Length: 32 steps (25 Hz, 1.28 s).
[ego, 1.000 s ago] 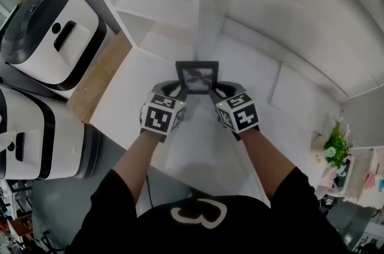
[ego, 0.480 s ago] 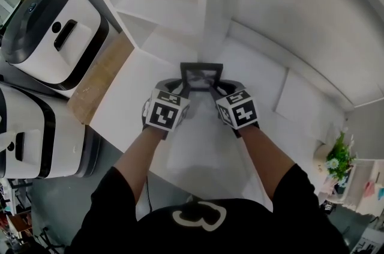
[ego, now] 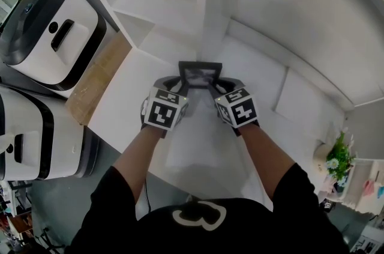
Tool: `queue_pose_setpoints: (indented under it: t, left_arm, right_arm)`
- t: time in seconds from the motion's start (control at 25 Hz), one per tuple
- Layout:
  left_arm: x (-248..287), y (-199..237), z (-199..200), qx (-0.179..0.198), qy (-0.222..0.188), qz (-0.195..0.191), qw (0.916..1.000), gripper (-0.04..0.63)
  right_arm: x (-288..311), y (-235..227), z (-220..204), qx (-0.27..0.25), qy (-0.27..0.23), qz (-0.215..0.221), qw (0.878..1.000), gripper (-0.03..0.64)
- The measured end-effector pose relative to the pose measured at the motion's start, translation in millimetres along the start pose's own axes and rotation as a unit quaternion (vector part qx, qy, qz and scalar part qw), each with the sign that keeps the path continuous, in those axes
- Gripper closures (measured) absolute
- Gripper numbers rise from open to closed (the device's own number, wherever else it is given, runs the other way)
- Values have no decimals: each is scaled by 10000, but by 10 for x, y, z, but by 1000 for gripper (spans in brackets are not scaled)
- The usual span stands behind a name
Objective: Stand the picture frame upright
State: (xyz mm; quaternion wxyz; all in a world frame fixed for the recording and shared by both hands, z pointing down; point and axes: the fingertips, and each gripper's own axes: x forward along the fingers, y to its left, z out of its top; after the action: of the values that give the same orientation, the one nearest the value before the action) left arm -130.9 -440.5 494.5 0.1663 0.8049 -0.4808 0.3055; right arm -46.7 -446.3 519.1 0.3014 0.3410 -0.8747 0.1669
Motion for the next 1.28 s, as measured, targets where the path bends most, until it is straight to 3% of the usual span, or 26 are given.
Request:
queue_pose_setpoints:
  t: [0.52, 0.76, 1.04, 1.28]
  left_arm:
    - [-1, -81, -6, 44, -38, -171, 9998, 442]
    - [-218, -105, 27, -199, -216, -205, 9994, 433]
    - [-755, -428, -69, -924, -424, -687, 9924, 434]
    - [-1592, -1018, -113, -1081, -813, -1373, 9812, 498]
  right_arm:
    - [-61, -18, 33, -47, -73, -100, 9999, 470]
    - [-269, -3, 21, 128, -181, -143, 9997, 465]
    - [-891, 278, 231, 558, -819, 22, 9951, 469]
    - [-1791, 968, 329, 847, -1591, 634, 9816, 536]
